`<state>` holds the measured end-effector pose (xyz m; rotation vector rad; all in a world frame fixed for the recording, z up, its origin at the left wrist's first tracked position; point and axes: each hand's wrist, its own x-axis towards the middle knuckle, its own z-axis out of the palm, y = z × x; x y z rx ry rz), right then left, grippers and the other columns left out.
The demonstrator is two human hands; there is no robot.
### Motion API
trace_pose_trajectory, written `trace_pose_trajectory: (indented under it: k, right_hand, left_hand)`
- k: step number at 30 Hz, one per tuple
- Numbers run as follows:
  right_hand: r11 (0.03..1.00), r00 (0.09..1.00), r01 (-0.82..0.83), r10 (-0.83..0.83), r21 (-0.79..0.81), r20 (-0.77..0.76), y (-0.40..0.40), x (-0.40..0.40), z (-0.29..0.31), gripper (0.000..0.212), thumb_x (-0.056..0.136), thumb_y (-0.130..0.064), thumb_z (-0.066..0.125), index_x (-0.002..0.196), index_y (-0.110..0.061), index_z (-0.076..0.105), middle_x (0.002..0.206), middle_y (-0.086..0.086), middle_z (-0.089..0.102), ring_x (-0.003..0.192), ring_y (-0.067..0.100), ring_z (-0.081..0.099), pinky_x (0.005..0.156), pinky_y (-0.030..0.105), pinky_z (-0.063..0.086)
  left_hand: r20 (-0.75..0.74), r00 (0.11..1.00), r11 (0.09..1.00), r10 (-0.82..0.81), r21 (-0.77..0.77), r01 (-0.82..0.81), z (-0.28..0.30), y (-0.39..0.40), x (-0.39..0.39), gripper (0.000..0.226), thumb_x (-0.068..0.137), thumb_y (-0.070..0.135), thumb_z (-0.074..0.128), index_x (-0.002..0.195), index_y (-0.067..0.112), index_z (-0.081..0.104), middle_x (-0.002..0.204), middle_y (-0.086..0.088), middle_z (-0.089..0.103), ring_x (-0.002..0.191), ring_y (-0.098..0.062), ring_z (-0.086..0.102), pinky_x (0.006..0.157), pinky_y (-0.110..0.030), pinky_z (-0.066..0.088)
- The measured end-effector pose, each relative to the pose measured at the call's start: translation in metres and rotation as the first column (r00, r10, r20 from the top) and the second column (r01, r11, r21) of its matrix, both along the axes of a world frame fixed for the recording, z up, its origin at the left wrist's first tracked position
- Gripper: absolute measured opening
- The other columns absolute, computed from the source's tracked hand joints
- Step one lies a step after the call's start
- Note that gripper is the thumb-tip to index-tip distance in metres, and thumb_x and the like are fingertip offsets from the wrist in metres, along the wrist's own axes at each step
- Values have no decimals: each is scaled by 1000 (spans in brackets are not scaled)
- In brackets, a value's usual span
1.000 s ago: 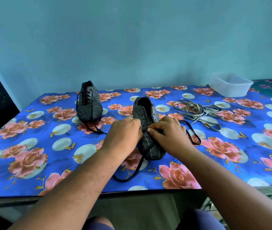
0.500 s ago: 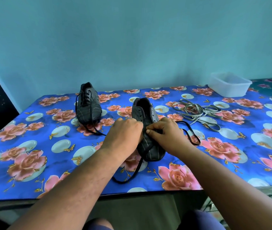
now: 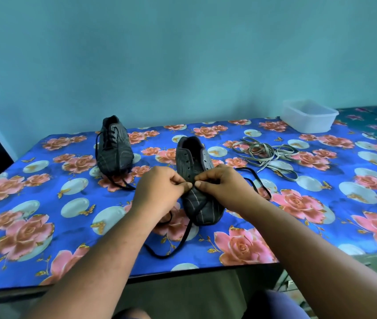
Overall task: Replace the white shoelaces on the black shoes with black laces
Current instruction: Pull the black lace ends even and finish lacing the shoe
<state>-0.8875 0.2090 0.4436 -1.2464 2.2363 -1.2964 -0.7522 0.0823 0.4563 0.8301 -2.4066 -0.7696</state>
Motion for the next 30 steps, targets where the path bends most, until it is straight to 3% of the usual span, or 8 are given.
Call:
trace_pose_trajectory:
  k: [3, 6, 10, 13, 19, 24, 27, 30]
  right_hand:
    - [1000, 1000, -10, 10, 7, 6, -1, -2, -1, 17, 88, -37, 74, 80, -52, 72, 108, -4, 61, 111, 21, 59, 100, 48, 49]
    - [999, 998, -26, 25, 18, 55, -2, -3, 1, 22, 92, -24, 71, 84, -43, 73, 109, -4, 63, 108, 20, 63, 100, 48, 50]
    - [978, 991, -5, 34, 210, -131, -4, -7, 3, 18, 95, -41, 64, 110, -44, 73, 110, -4, 48, 123, 24, 44, 107, 52, 39]
    - [937, 974, -13, 91, 349, -207, -2, -7, 12, 23, 99, -45, 57, 118, -45, 68, 110, -6, 41, 127, 25, 36, 111, 55, 30]
    - [936, 958, -30, 128, 350, -259, -3, -9, 29, 4, 96, -42, 63, 95, -41, 66, 108, -8, 46, 124, 23, 40, 110, 53, 31]
    - [931, 785, 103, 139, 349, -603, -6, -15, 41, 14, 99, -33, 57, 100, -42, 67, 113, -7, 46, 117, 23, 39, 97, 44, 26]
    - [966, 723, 231, -87, 120, -685, -4, -42, 44, 16, 100, -31, 56, 106, -38, 68, 117, -1, 49, 116, 25, 43, 97, 44, 32]
    - [876, 776, 479, -454, -60, -437, 5, -88, 43, 16, 99, -27, 57, 106, -27, 72, 120, 9, 55, 117, 35, 50, 90, 43, 41]
  left_hand:
    - [-45, 999, 997, -15, -79, 12, -5, 5, 2, 14, 85, 37, 79, 76, 29, 74, 65, 16, 66, 68, -3, 61, 58, -24, 43]
    - [-47, 997, 960, -67, -274, 52, -7, 15, 6, 19, 92, 42, 70, 82, 27, 75, 75, 10, 66, 72, -12, 60, 58, -30, 44]
    - [-59, 996, 875, -64, -483, 27, -26, 16, 11, 47, 95, 59, 47, 77, 23, 71, 75, 3, 60, 65, -25, 62, 54, -39, 48]
    - [-132, 989, 881, -73, -473, 2, -38, 14, 11, 51, 96, 62, 45, 77, 21, 70, 76, 3, 60, 62, -26, 61, 53, -41, 47]
    - [-277, 955, 936, -105, -351, 1, -42, 15, 12, 33, 94, 52, 59, 81, 24, 72, 79, 10, 64, 67, -18, 61, 60, -41, 50]
    - [-222, 972, 916, -74, -401, -21, -39, 17, 11, 25, 91, 51, 61, 81, 29, 70, 84, 11, 68, 58, -16, 58, 64, -42, 51]
    - [-185, 981, 913, -63, -407, -18, -36, 16, 10, 27, 89, 53, 59, 82, 29, 70, 83, 12, 68, 63, -17, 62, 68, -41, 50]
    - [-169, 984, 911, -54, -413, -21, -35, 16, 10, 27, 88, 54, 59, 83, 30, 71, 82, 13, 65, 66, -16, 62, 69, -39, 46]
